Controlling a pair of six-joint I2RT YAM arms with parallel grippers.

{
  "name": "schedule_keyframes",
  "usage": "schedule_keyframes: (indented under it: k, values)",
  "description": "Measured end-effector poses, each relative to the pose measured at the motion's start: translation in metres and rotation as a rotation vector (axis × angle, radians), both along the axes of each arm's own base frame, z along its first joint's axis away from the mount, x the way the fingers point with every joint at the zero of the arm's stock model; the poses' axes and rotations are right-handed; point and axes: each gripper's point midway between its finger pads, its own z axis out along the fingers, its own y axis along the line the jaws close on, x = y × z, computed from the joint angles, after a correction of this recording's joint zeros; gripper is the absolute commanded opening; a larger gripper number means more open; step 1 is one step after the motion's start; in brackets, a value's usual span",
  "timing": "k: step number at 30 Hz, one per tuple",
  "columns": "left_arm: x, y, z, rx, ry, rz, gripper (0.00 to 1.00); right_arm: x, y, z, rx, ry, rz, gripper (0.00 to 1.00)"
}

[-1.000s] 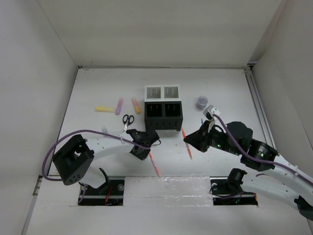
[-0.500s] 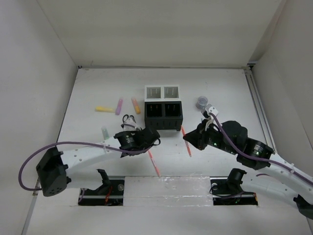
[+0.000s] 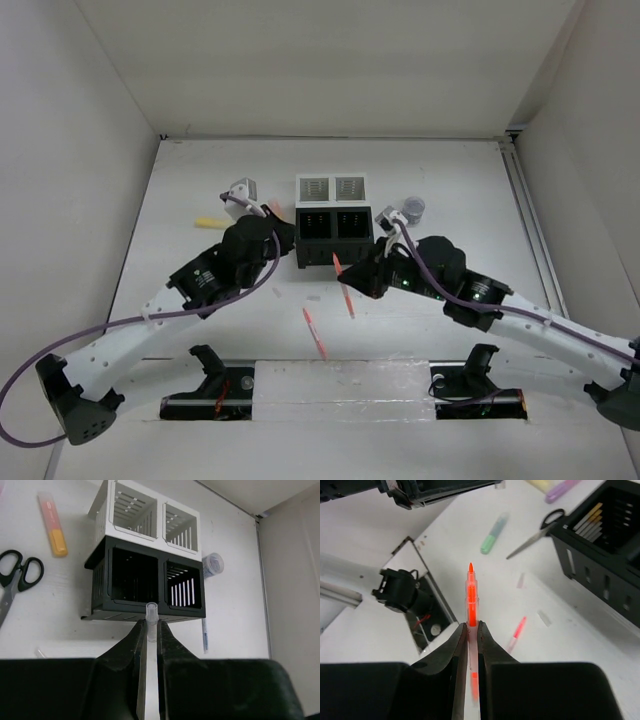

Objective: Sort the stationery into containers
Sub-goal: Cap the pen

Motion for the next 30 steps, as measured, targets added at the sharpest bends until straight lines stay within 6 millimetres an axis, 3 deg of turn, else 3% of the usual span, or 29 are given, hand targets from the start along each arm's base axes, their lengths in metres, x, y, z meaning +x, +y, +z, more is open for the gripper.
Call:
schedule_keyframes:
  k: [6,10,19,30]
  values:
    - [-0.011,0.006,0.031,0.045,-0.129,-0.118,0.0,-0.003,0.044,-0.007,0.085,0.065,0.128,0.0]
    - [-0.025,0.014,0.058,0.014,-0.219,-0.165,0.0,-0.004,0.059,-0.013,0.108,0.098,0.175,0.0]
    - [-0.054,0.011,0.079,-0.005,-0.315,-0.33,0.0,-0.011,0.081,-0.014,0.155,0.152,0.272,0.0]
    - [-0.082,0.004,0.088,-0.035,-0.398,-0.487,0.0,-0.023,0.083,0.023,0.237,0.12,0.352,0.0]
